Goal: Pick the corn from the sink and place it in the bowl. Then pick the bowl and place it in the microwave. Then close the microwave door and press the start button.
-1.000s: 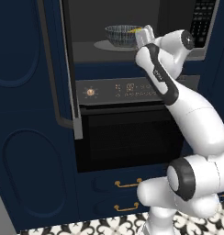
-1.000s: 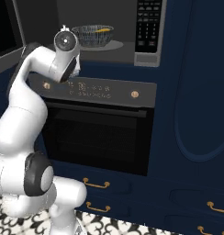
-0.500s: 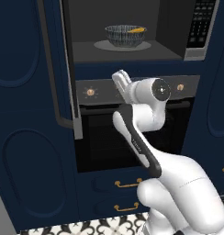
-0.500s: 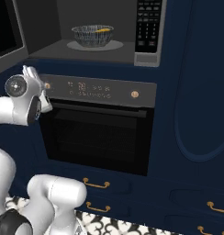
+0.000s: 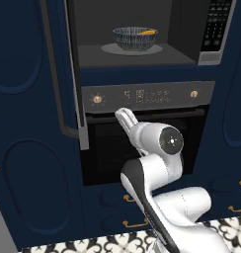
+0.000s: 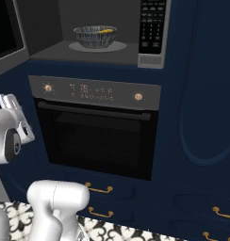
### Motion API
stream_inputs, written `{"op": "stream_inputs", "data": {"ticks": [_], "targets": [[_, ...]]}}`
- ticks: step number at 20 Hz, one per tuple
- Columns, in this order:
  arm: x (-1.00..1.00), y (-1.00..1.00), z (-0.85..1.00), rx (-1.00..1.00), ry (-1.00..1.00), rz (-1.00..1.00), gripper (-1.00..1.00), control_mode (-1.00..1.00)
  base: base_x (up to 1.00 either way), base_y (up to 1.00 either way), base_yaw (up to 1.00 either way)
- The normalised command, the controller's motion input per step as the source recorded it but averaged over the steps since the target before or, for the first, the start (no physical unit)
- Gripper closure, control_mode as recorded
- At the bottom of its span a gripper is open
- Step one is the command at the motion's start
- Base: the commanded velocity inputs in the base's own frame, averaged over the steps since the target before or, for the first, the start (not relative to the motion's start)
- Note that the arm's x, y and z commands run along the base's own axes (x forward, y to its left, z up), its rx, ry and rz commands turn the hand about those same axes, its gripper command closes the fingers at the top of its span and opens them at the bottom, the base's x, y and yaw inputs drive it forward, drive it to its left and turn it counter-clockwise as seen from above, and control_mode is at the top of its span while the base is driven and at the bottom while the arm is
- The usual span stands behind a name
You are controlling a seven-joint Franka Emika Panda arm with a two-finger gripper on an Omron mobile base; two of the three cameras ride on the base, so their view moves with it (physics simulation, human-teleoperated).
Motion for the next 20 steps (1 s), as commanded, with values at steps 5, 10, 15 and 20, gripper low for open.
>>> {"op": "stream_inputs", "data": {"ticks": [5, 10, 15, 20], "targets": [[-1.0, 0.81, -0.62, 0.0, 0.02, -0.09, -1.0, -1.0, 0.0, 0.0, 0.0], [-0.87, 0.98, -0.76, -0.01, 0.04, -0.12, -1.0, -1.0, 0.0, 0.0, 0.0], [-0.12, 1.0, -0.22, -0.02, -0.08, -0.16, -1.0, -1.0, 0.0, 0.0, 0.0], [0.0, 0.93, 0.39, 0.0, -0.11, -0.19, -1.0, -1.0, 0.0, 0.0, 0.0]]}}
